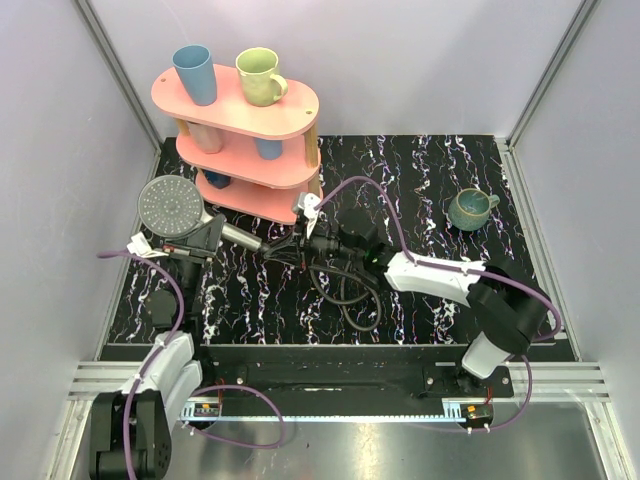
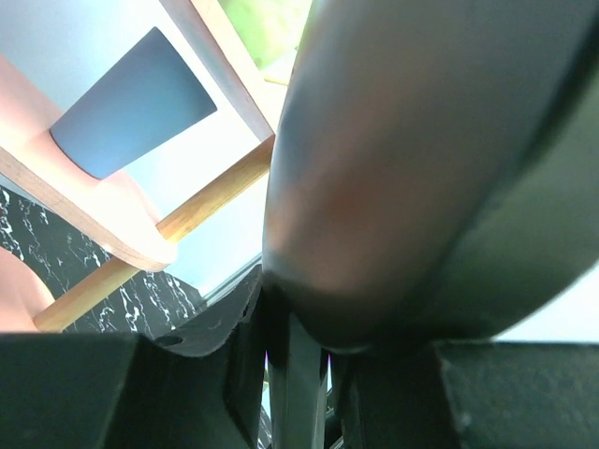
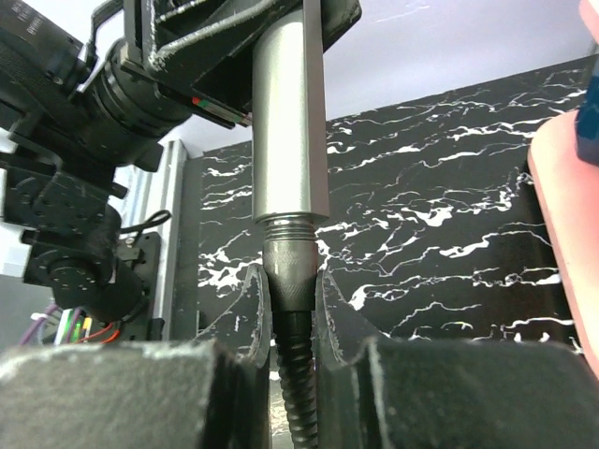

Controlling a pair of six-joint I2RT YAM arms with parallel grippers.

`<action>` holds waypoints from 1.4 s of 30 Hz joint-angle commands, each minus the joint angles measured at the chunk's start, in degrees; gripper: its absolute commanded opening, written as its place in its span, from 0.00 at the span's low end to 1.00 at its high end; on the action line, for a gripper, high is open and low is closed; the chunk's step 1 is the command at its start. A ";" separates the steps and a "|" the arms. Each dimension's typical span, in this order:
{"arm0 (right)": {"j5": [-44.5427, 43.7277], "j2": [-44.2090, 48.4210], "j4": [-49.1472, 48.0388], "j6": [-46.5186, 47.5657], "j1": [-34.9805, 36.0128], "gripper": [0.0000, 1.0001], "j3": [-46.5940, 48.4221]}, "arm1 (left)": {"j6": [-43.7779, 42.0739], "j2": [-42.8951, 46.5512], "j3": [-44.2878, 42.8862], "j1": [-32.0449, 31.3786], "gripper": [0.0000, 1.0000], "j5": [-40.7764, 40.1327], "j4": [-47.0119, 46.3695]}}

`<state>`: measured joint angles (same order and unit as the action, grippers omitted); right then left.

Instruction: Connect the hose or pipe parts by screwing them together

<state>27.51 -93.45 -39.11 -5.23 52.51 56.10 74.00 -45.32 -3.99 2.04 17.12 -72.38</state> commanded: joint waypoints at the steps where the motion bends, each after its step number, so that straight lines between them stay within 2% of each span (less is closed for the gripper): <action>1: 4.39 0.55 -17.48 -9.85 -3.28 0.00 9.02 | 1.76 -4.23 4.34 -3.45 0.00 16.27 -17.44; 6: 10.45 -1.29 -15.22 -13.66 -5.05 0.00 13.15 | 0.54 -7.06 4.43 -3.62 0.00 16.27 -22.98; 10: 9.68 -2.17 -15.55 -18.12 -5.58 0.00 14.22 | -2.71 -6.54 4.34 -4.59 0.00 15.75 -22.98; 18: 9.49 -4.46 -27.13 -28.24 -6.37 0.00 13.25 | -7.37 -4.34 2.06 -7.58 0.00 13.64 -23.07; 22: 12.57 -6.74 -33.65 -40.96 -7.16 0.00 14.39 | -7.20 -5.21 1.18 -8.11 0.00 15.04 -22.98; 27: 12.66 -6.92 -38.31 -45.65 -7.16 0.00 13.16 | -8.69 -3.73 1.70 -11.18 0.00 15.40 -22.98; 29: 12.92 -7.53 -40.24 -49.07 -7.60 0.00 13.16 | -8.87 -3.98 1.18 -11.62 0.00 15.66 -22.98; 30: 12.92 -7.97 -44.25 -50.91 -7.69 0.00 13.07 | -8.96 -4.16 1.00 -11.71 0.00 15.75 -23.07; 32: 13.36 -9.55 -47.97 -57.76 -8.12 0.00 13.42 | -9.31 -4.69 0.13 -12.50 0.00 15.83 -22.98; 38: 13.80 -8.51 -48.86 -60.33 -8.39 0.00 12.11 | -10.45 -5.04 -2.51 -14.87 0.00 18.11 -23.07; 42: 13.98 -9.82 -49.65 -66.80 -9.09 0.00 13.24 | -12.21 -4.87 -3.04 -15.31 0.00 18.73 -22.98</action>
<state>54.39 -105.43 -65.56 -60.25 42.52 61.54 66.85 -48.51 -8.40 -7.68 11.33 -80.05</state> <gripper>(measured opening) 0.170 0.309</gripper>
